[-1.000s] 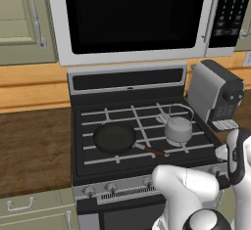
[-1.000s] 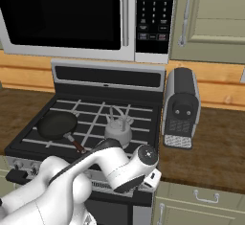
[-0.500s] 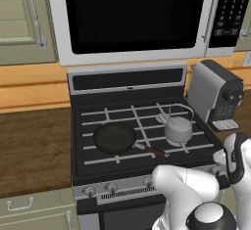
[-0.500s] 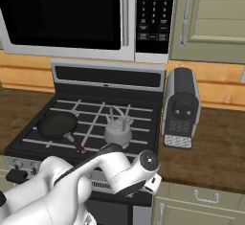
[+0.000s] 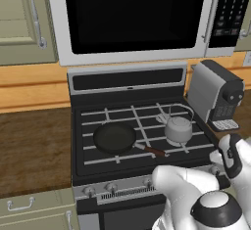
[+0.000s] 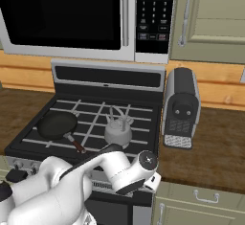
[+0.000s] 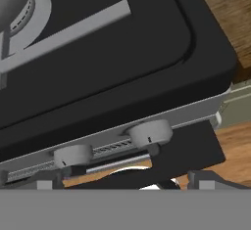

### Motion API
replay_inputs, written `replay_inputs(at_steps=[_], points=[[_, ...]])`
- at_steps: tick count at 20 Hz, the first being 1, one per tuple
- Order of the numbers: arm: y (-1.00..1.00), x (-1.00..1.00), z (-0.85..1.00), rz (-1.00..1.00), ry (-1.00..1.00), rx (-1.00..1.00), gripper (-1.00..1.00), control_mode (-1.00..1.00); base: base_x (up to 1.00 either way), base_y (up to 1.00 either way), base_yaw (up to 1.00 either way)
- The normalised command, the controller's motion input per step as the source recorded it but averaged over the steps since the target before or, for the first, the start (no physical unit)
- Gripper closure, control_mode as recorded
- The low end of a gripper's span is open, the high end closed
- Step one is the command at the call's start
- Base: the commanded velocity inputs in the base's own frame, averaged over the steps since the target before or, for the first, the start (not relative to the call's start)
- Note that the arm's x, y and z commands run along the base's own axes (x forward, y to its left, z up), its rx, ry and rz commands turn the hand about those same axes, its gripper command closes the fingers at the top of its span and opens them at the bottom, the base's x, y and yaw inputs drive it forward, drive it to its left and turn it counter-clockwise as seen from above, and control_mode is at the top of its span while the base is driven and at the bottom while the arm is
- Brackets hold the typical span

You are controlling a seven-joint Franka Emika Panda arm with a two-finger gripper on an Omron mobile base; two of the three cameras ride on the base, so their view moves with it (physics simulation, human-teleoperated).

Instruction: Pick the kettle from the counter and place it on a stove burner. Then turn the burner on.

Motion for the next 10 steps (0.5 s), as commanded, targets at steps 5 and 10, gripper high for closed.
replay_inputs(at_steps=[5, 10], points=[[-0.25, 0.0, -0.19, 0.0, 0.0, 0.0, -1.0, -1.0, 0.0, 0.0, 0.0], [-0.13, 0.0, -0.15, 0.0, 0.0, 0.0, -1.0, -1.0, 0.0, 0.0, 0.0]])
